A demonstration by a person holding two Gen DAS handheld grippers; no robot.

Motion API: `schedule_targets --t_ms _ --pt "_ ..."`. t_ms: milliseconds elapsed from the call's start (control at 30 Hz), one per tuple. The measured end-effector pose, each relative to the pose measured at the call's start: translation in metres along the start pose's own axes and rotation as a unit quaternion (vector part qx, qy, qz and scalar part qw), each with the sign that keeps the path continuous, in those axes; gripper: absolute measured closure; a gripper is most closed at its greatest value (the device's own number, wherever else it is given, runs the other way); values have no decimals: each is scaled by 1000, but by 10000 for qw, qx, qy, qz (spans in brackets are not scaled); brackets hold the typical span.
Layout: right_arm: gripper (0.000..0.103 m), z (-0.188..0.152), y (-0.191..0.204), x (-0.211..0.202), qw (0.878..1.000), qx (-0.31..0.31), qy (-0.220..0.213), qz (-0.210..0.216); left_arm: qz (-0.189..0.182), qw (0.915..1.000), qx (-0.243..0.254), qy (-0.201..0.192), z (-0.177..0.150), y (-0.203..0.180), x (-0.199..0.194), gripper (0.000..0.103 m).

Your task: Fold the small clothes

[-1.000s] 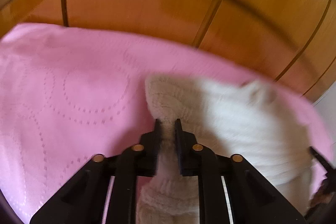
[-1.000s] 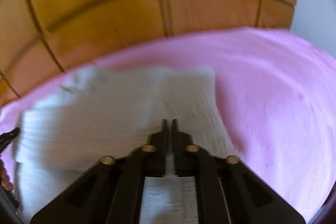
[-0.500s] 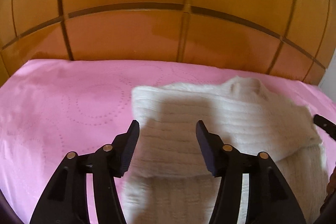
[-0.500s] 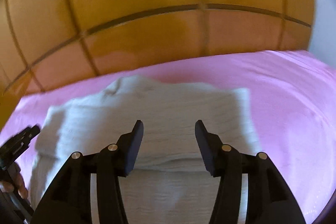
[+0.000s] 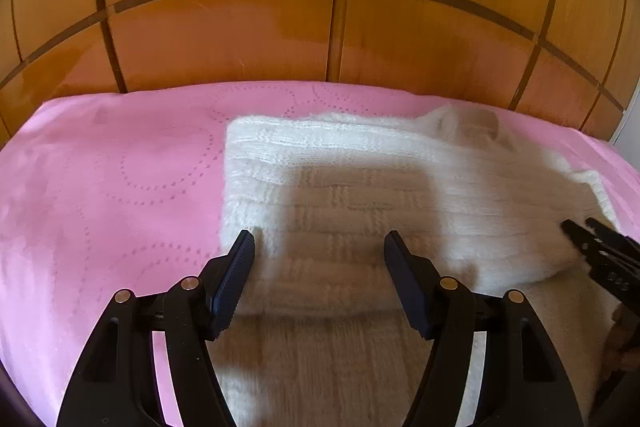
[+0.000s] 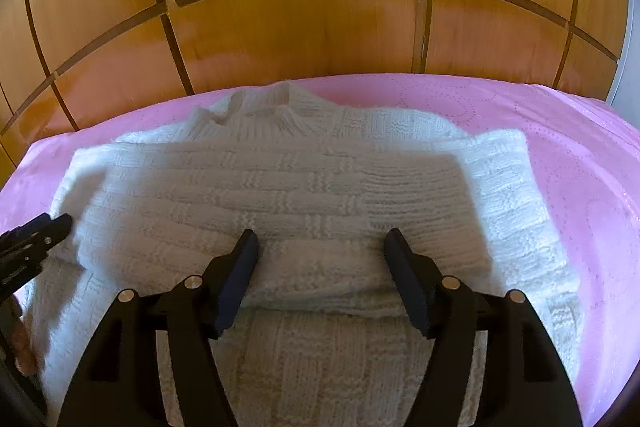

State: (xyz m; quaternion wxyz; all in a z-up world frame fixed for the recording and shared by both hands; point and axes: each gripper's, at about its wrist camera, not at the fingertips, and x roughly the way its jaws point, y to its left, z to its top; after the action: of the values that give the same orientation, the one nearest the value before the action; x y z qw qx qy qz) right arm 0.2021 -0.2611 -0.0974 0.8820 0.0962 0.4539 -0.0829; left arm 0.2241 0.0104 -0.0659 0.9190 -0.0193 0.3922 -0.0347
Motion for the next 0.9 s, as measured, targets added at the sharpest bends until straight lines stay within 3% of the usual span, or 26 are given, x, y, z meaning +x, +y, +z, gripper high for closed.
schedule_targets --t_ms 67,133,200,400,700,900 --pt "34 -1 4 -4 10000 11 -4 7 -42 10000 -54 -40 -1 2 -11 37" --pt "18 3 2 -10 10000 41 -1 73 -55 9999 -92 -94 -4 5 -24 37" --pt "13 3 2 -21 9999 73 -63 111 -86 9998 -131 -140 -8 9 -38 37" --pt "10 -12 -18 -51 9995 309 -28 67 -146 9995 -248 -159 -24 24 -66 32" --pt "9 -62 -83 -97 9951 785 307 -521 -152 9994 -284 129 -64 47 -86 32" --pt "9 -107 -110 -123 9905 1145 736 -180 -684 9954 -264 617 -105 72 -101 32"
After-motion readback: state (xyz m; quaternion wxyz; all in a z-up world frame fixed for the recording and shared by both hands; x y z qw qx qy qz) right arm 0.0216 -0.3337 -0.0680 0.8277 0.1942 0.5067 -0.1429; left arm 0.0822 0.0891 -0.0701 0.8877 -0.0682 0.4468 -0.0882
